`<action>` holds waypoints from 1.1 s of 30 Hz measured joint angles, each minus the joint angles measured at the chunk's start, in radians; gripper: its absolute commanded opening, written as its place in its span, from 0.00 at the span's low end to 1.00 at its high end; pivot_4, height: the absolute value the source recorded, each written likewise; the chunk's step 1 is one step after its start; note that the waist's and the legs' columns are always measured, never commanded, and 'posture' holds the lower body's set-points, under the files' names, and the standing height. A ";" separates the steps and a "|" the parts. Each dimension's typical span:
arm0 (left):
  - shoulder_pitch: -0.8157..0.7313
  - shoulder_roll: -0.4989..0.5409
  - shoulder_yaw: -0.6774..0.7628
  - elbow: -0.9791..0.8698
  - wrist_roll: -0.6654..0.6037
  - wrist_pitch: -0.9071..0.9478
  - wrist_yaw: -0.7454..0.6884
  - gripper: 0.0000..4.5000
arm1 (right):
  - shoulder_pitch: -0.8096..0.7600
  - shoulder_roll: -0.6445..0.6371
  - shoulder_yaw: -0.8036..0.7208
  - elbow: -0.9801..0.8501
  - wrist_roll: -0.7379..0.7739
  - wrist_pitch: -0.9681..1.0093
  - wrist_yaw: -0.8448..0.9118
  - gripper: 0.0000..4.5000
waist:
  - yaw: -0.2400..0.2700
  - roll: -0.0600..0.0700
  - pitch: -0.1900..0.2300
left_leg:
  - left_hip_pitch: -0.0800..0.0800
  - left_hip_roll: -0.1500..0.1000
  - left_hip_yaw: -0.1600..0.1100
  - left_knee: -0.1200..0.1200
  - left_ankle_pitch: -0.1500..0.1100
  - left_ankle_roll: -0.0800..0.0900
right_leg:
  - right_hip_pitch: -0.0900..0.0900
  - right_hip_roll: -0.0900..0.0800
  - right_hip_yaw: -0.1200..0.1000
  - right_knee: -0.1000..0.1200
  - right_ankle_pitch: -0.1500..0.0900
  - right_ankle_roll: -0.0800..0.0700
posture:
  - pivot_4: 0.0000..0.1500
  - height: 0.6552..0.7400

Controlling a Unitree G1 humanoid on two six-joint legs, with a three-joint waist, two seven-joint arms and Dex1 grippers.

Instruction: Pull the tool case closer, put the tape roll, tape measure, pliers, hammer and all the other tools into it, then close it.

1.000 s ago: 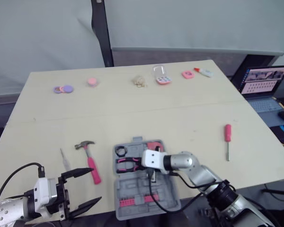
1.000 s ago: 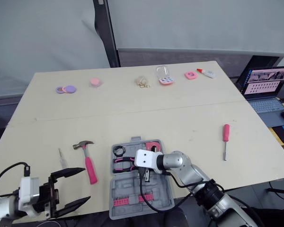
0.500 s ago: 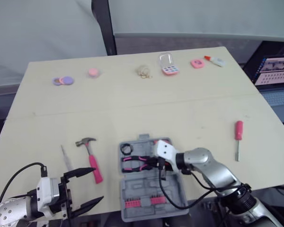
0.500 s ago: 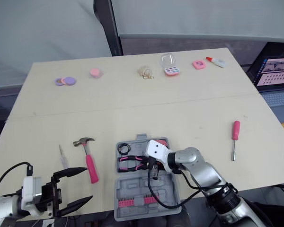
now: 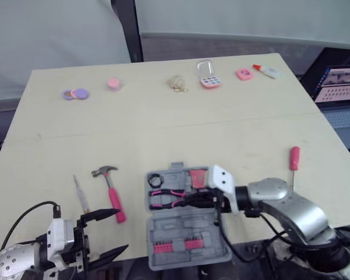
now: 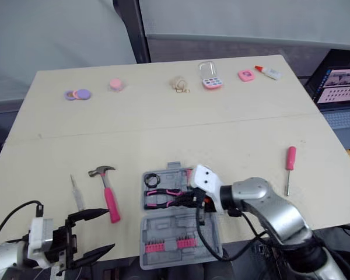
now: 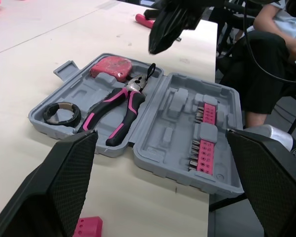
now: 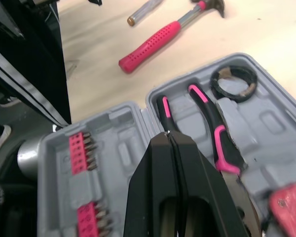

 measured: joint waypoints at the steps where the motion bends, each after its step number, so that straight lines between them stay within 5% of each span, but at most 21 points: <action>1: 0.005 0.001 0.009 0.001 -0.004 0.003 -0.003 1.00 | 0.017 -0.007 -0.026 -0.011 0.012 -0.003 0.000 0.01 | 0.001 0.000 0.000 | 0.000 0.000 0.000 0.000 0.000 0.000 | 0.000 0.000 0.000 0.000 0.000 0.000 | 1.00 1.00; 8: 0.010 0.026 0.073 0.058 -0.029 0.018 -0.053 1.00 | 0.355 -0.162 -0.317 -0.091 0.093 -0.055 0.048 0.01 | 0.017 -0.002 0.001 | 0.001 0.000 0.008 0.001 0.000 0.000 | 0.003 0.001 -0.002 0.000 0.000 0.000 | 1.00 1.00; 18: 0.070 0.028 0.116 0.112 -0.033 0.016 -0.099 1.00 | 0.721 -0.160 -0.546 -0.090 0.119 -0.139 0.093 0.01 | 0.014 -0.004 0.003 | 0.003 0.002 0.009 0.006 0.000 0.001 | 0.007 0.001 0.006 0.000 0.002 0.003 | 1.00 1.00; 33: 0.111 0.032 0.095 0.045 0.042 0.117 0.039 1.00 | 0.778 -0.157 -0.563 -0.032 0.106 -0.202 0.081 0.01 | 0.016 -0.004 0.003 | 0.003 0.002 0.009 0.010 0.000 0.002 | 0.006 0.001 0.010 0.001 0.002 0.004 | 1.00 1.00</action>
